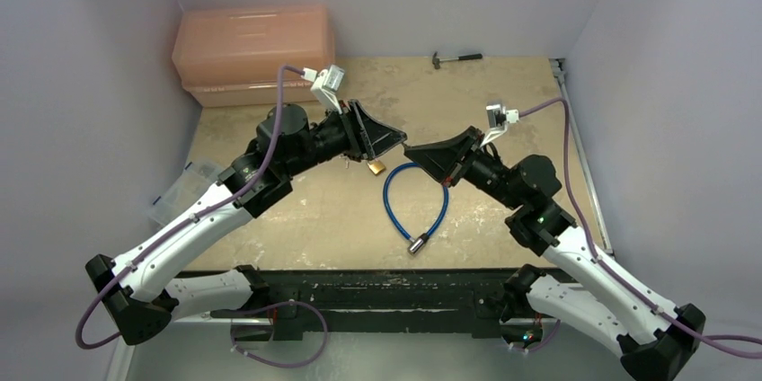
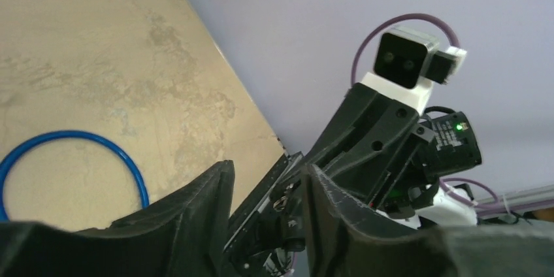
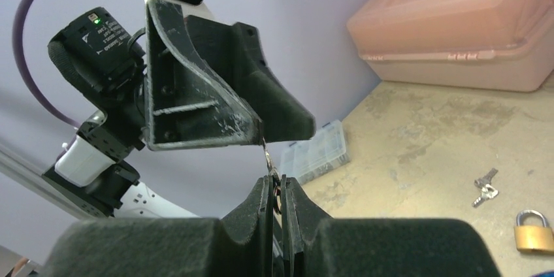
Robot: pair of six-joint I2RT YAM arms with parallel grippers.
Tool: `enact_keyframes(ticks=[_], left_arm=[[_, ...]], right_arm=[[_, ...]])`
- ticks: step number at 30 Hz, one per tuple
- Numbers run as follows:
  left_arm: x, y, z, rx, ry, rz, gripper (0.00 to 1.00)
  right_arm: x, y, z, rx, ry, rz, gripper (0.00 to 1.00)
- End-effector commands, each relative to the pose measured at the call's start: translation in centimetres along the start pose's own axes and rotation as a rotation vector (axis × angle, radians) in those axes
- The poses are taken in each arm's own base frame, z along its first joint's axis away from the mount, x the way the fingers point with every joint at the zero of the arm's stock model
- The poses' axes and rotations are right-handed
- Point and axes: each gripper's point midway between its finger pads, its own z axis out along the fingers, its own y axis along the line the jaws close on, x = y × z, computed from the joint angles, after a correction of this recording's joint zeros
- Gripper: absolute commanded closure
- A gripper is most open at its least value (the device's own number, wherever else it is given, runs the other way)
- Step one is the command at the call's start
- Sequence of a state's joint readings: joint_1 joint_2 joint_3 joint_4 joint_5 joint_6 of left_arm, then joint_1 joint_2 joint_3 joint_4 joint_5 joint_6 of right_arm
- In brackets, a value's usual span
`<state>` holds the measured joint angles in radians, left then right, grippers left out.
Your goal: Unlock with the key
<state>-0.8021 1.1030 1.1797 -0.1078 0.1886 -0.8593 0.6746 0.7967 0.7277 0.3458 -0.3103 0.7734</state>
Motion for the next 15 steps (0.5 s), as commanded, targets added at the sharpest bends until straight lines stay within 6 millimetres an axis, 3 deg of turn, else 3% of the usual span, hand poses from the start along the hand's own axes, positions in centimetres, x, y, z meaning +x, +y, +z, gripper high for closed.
enact_keyframes(ticks=[1,4,7,13,15], left_arm=[[-0.3,2.7,0.1,-0.142,-0.015,0.052,0.37],[0.1,6.1,-0.2,-0.285,-0.019,0.092,0.12],[0.8,9.0,-0.3,-0.393,-0.012,0.121,0.02],[3.2,16.3,0.2,-0.605,0.097,0.052,0.02],[4.1,18.7,0.2,-0.692,0.118,0.025,0.06]], right_arm=[[-0.1,-1.2,-1.0,0.080,-0.015,-0.020,1.00],[0.1,-3.0,-1.9,0.185,-0.027,-0.003,1.00],[0.3,-3.8,-2.8,0.232,-0.030,-0.006,1.00],[1.6,-5.6,-3.7,0.311,0.001,0.001,1.00],[1.9,-6.1,-3.9,0.336,0.008,0.004,1.00]])
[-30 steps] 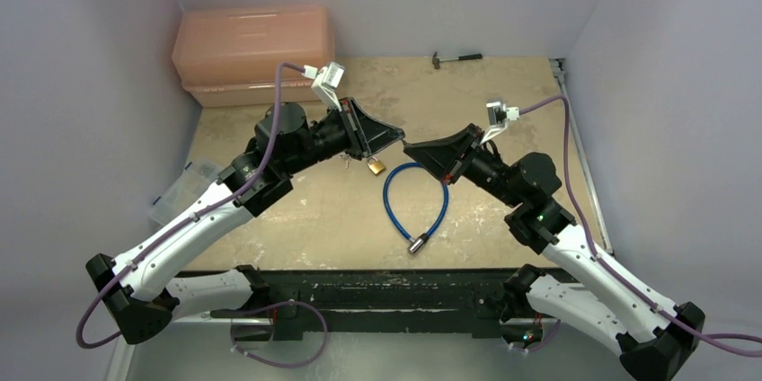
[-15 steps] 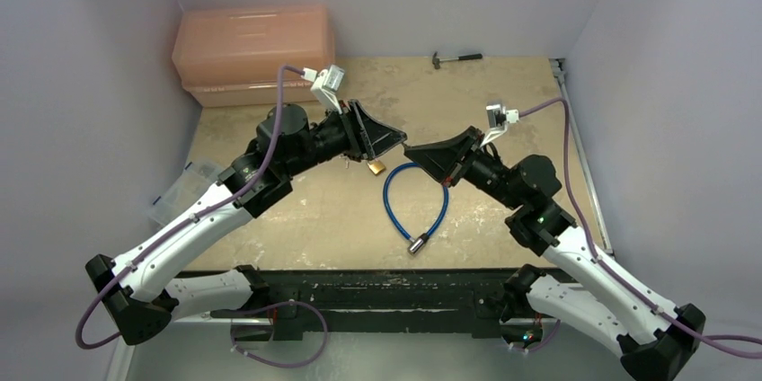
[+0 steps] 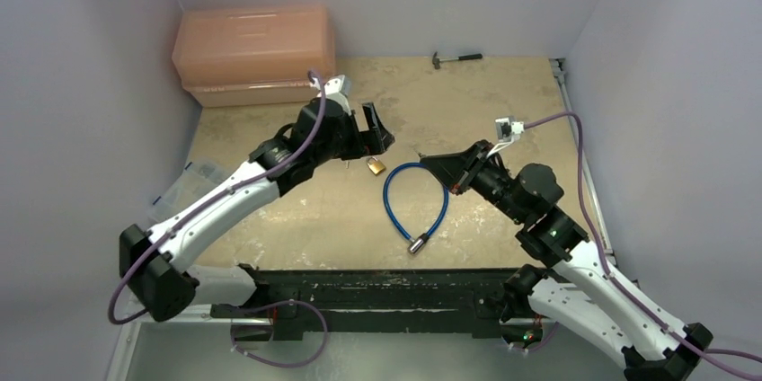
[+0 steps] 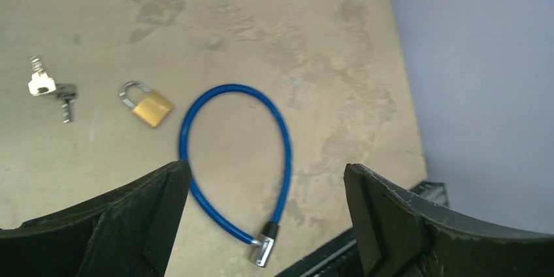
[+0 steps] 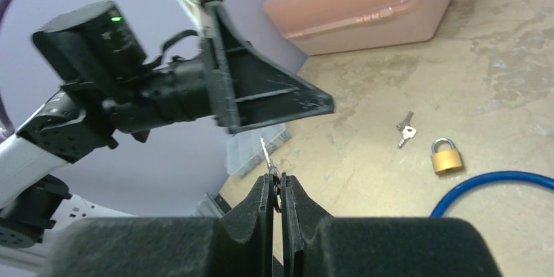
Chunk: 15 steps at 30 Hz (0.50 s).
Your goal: Unlock with the key
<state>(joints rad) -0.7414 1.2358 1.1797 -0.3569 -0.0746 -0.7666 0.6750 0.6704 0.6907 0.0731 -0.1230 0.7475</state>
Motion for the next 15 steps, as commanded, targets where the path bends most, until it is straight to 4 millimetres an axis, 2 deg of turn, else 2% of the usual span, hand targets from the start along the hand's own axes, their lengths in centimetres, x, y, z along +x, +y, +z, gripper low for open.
enact_keyframes(ticks=[1,7,11,15], left_arm=[[2.6,6.0,2.6,-0.244,0.083,-0.026,0.08],[4.4,10.4,5.2,-0.495,0.137,-0.072,0.16],[5.8,12.6,7.1,-0.629,0.186,-0.072,0.17],[6.9,13.8,9.6,-0.691,0.216,-0.073,0.18]], right_arm=[[0.5,-2.0,-0.3,0.091,0.004,-0.011,1.00],[0.8,-4.6,-1.5,0.219,-0.006,-0.014,1.00],[1.4,-6.2,-2.4,0.294,0.003,-0.011,1.00],[2.4,-7.0,-2.8,0.322,0.031,-0.002,1.00]])
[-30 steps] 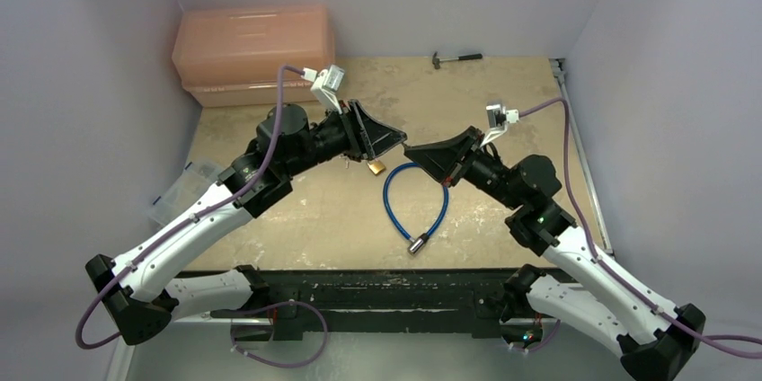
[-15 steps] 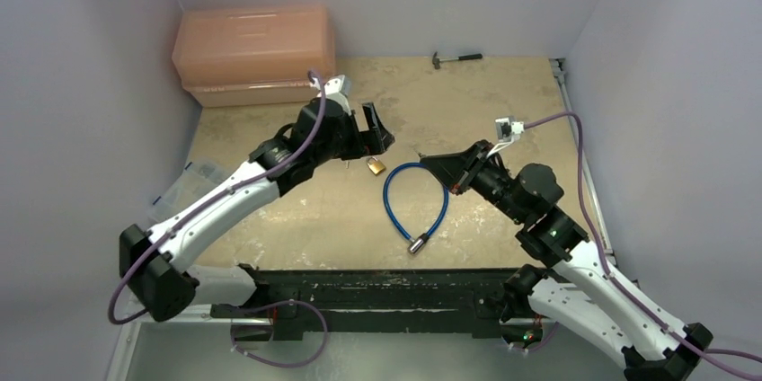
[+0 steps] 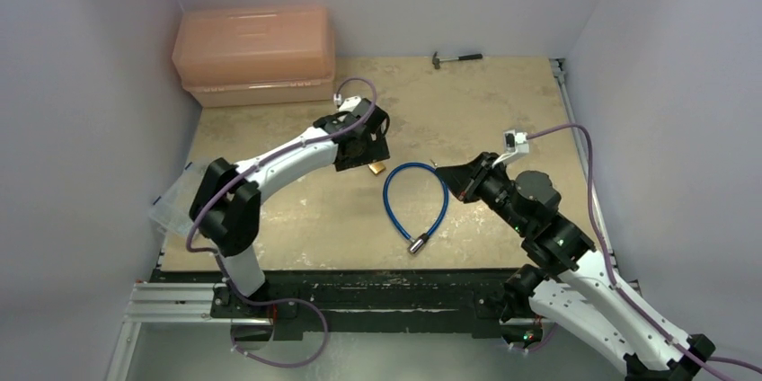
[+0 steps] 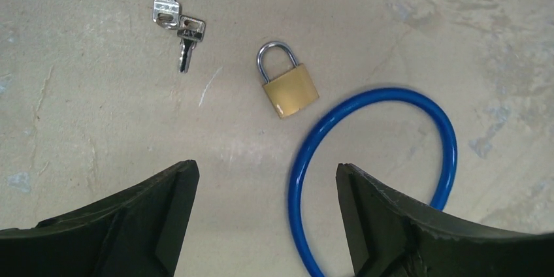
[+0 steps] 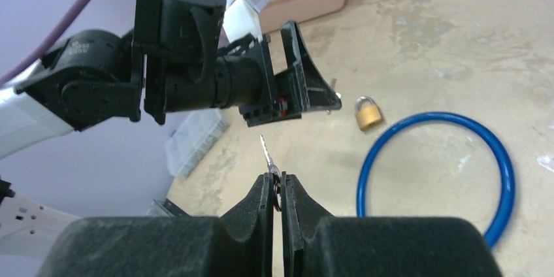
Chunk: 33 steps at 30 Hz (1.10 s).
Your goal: Unlock with the key
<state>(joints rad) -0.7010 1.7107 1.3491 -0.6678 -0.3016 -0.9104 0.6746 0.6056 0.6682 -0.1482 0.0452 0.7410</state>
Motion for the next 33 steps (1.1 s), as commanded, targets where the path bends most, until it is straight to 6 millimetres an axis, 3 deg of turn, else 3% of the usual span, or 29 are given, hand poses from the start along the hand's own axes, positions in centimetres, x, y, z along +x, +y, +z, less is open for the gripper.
enact_keyframes(ticks=[1,12,19,33], left_arm=[[-1.2,-0.3,2.0,-0.090,-0.015,-0.047,0.18],[0.0,-1.8,8.0,-0.182,0.035,-0.167,0.26],[0.1,-1.3,9.6,-0.232,0.022,-0.245,0.32],[0.5,-0.3,11.5,-0.276,0.023,-0.215,0.40]], right_arm=[[1.2,-2.2,-0.3,0.081,0.022,-0.006,1.00],[1.3,-2.9,-1.3,0.112,0.029,-0.038,1.00],[1.6,-3.5,-1.9,0.120,0.025,-0.036,1.00],[1.9,-3.7,-2.0,0.112,0.024,-0.040,1.00]])
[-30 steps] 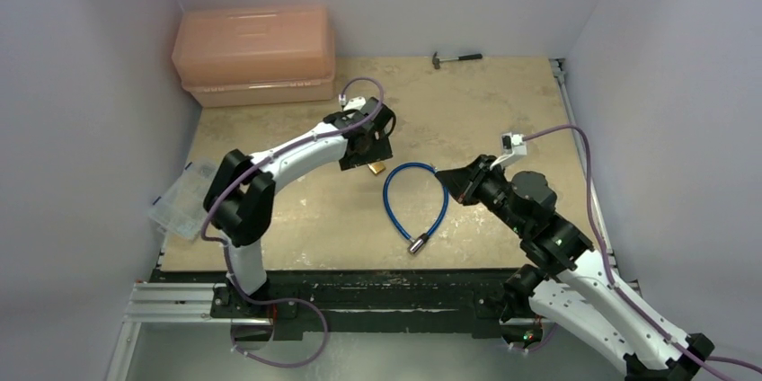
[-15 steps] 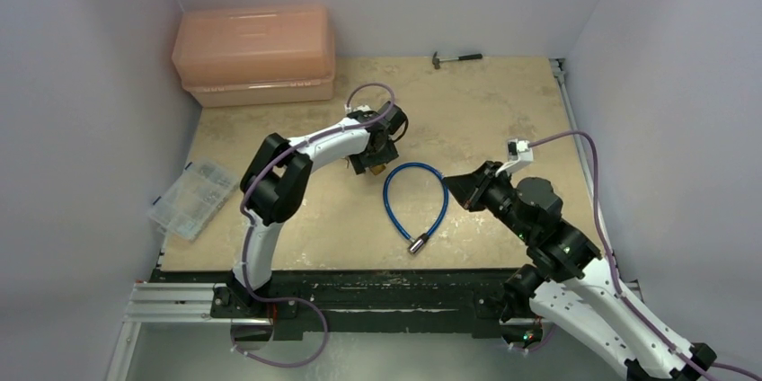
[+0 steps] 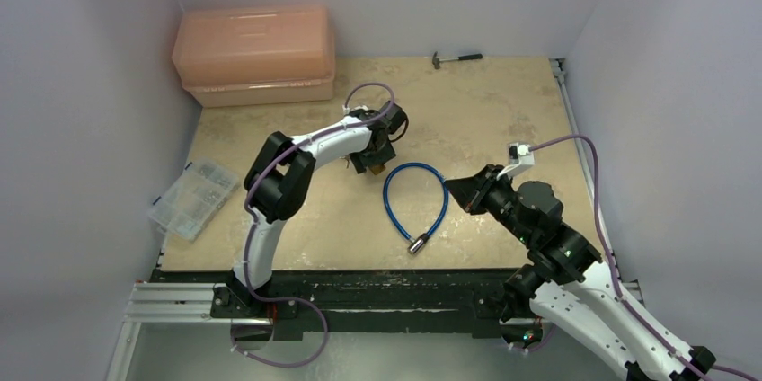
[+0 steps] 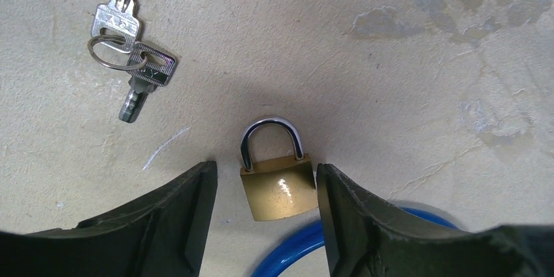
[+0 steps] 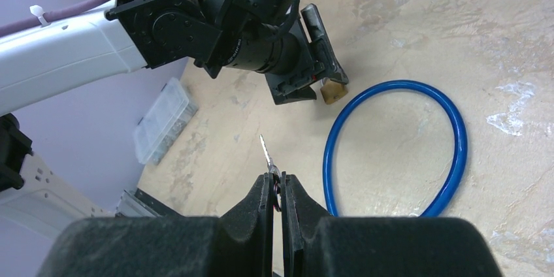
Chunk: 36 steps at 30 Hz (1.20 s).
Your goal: Unlock with the key
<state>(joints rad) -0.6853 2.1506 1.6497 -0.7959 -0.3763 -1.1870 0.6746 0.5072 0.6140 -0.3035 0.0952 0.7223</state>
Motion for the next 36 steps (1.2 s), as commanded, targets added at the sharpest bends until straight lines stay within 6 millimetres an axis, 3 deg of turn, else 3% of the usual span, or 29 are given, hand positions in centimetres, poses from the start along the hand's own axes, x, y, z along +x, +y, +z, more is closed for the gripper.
enact_keyframes(ticks=[1,20,22,26,36], left_arm=[[-1.5,-0.4,1.2,-0.014,-0.046,-0.018,0.40],[-0.1,-0.3,4.2,-0.066,0.018,0.005,0.51],[0.0,-0.6,4.5,-0.053,0.024,0.011,0.59],[0.3,-1.2,4.6,-0.004,0.056,0.022,1.00],[-0.4,-0.8,0.6,0.149,0.017,-0.007,1.00]], right_arm=[[-0.5,-0.1,-0.1,0.001,-0.028,-0.013,1.00],[-0.2,-0.5,-0.6,-0.003,-0.037,-0.007,1.00],[-0.1,-0.6,-0.6,-0.001,-0.036,-0.008,1.00],[-0.1,-0.6,-0.6,0.001,-0.034,-0.006,1.00],[0.4,-0.7,-0.5,0.007,-0.014,0.017,1.00]])
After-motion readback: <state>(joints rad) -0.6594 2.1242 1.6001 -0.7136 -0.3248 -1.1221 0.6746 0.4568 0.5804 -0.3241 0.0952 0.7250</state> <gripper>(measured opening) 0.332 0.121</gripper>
